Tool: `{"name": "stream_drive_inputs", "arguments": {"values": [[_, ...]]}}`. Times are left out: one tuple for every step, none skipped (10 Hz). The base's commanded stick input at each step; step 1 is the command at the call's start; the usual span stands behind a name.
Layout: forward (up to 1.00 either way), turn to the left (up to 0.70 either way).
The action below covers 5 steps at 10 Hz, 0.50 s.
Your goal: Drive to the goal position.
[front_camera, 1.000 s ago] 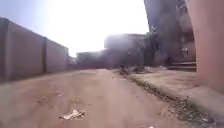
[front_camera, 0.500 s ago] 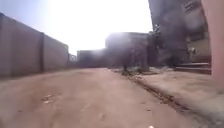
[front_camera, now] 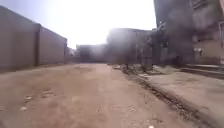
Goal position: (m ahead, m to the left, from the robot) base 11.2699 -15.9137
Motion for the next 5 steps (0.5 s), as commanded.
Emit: {"name": "stream_drive_inputs", "arguments": {"values": [[1.0,0.0],[1.0,0.0],[1.0,0.0],[1.0,0.0],[1.0,0.0]]}}
